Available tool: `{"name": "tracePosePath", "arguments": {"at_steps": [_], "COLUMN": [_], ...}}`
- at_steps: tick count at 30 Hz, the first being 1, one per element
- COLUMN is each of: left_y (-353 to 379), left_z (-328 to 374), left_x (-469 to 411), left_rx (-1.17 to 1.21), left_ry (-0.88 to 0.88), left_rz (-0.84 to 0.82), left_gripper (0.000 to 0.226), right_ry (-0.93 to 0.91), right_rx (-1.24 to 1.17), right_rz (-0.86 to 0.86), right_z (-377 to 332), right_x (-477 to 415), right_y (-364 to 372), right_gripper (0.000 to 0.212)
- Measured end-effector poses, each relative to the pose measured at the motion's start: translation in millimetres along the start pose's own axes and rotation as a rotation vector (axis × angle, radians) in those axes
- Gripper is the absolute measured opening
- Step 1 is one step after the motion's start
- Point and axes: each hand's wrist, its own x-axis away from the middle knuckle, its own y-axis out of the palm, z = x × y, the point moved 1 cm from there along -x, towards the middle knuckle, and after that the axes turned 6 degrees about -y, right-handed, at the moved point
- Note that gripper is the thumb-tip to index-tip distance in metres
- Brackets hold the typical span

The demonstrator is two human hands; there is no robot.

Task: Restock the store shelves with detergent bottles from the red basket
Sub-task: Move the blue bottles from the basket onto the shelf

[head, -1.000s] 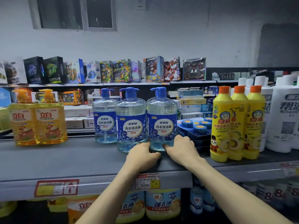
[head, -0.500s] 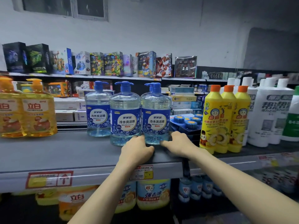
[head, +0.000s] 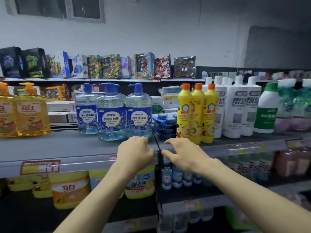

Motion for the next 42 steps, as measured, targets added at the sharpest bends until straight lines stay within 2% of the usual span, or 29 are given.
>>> {"name": "tracePosePath", "arguments": {"at_steps": [4, 8, 12, 15, 17, 19, 24, 27, 37, 42], "left_y": [2, 21, 65, 101, 124, 146, 207, 243, 361, 405], "left_z": [60, 140, 222, 279, 313, 342, 395, 418, 498, 536], "left_x": [45, 82, 127, 163, 184, 206, 246, 259, 317, 342], "left_rx": [0.011, 0.032, 0.032, 0.023, 0.053, 0.077, 0.077, 0.075, 0.027, -0.035], "left_ry": [0.073, 0.146, 0.215, 0.263, 0.288, 0.324, 0.368, 0.424, 0.679, 0.848], "left_rz": [0.053, 0.032, -0.119, -0.261, -0.339, -0.405, -0.552, -0.66, -0.989, -1.074], "left_gripper": [0.037, 0.041, 0.033, 0.037, 0.03, 0.025, 0.029, 0.025, 0.038, 0.043], "right_ry": [0.063, 0.189, 0.324, 0.418, 0.479, 0.538, 0.672, 0.762, 1.174, 1.389], "right_rx": [0.056, 0.151, 0.17, 0.18, 0.184, 0.174, 0.146, 0.13, 0.053, -0.009], "right_rz": [0.027, -0.034, -0.053, -0.134, -0.192, -0.224, -0.294, -0.309, -0.427, -0.46], "right_z": [31, 81, 147, 198, 227, 252, 307, 330, 374, 390], "right_x": [69, 144, 220, 279, 318, 353, 426, 456, 551, 601], "right_y": [-16, -33, -37, -22, -13, -4, 31, 52, 117, 137], "right_gripper": [0.063, 0.064, 0.06, 0.062, 0.06, 0.058, 0.053, 0.051, 0.049, 0.051]}}
